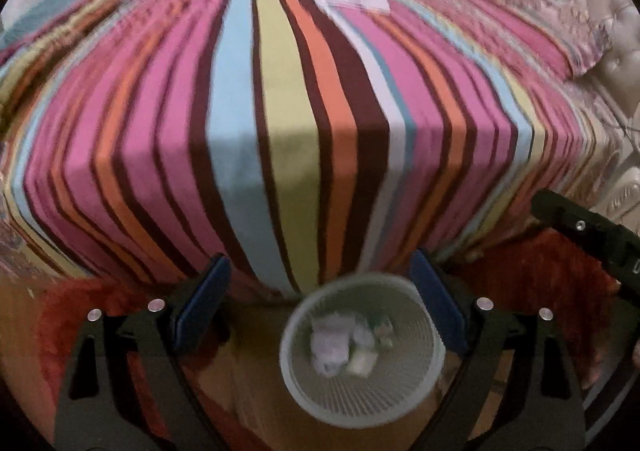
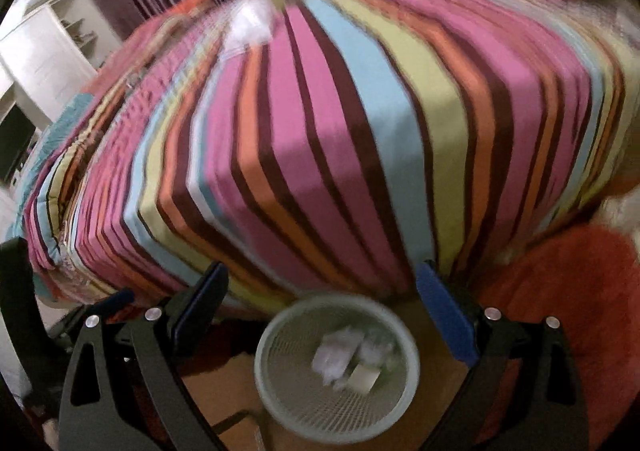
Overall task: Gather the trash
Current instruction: 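Move both open tools back over the remaining trash on the bed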
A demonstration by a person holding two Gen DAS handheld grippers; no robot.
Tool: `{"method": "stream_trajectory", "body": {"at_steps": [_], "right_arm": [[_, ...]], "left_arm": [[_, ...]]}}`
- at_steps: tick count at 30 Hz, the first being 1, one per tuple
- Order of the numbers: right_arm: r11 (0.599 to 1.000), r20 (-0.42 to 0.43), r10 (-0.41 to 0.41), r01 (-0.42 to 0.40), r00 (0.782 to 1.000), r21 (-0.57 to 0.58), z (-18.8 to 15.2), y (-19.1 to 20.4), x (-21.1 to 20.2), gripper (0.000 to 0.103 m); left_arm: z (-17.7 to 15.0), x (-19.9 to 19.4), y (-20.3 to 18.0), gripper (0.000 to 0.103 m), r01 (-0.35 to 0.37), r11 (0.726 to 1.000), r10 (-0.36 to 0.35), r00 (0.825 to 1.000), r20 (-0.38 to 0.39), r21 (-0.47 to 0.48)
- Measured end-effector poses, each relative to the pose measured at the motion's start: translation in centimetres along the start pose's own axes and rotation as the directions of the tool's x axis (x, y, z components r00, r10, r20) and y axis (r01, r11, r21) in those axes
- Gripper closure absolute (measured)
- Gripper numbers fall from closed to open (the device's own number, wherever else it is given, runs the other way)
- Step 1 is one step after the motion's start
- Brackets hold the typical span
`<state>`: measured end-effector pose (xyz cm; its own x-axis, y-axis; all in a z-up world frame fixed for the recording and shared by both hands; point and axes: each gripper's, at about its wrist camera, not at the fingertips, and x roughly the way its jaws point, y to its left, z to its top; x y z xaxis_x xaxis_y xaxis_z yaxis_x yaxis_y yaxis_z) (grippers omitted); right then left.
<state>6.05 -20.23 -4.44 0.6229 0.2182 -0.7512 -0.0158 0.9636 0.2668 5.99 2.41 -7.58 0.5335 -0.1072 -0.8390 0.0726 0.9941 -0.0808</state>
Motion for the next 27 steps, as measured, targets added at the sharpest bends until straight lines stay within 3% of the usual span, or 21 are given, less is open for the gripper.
{"method": "stream_trajectory", "body": {"at_steps": [8,27], "right_arm": [[0.991,0.131,-0.026,0.043,0.991,-0.124,2.4,1.9,-1.3,0.012],[0.993,0.237,0.045,-0.017,0.971,-0.12,12.1,4.9,2.3,0.012]], "left_arm": [[2.2,-1.7,0.8,0.014,0.001,1.0,-0.002,0.989,0.15,0.01],[13.6,1.0,5.6,0.014,0.063,0.995,-0.045,0.972,0.233,-0.072]]}}
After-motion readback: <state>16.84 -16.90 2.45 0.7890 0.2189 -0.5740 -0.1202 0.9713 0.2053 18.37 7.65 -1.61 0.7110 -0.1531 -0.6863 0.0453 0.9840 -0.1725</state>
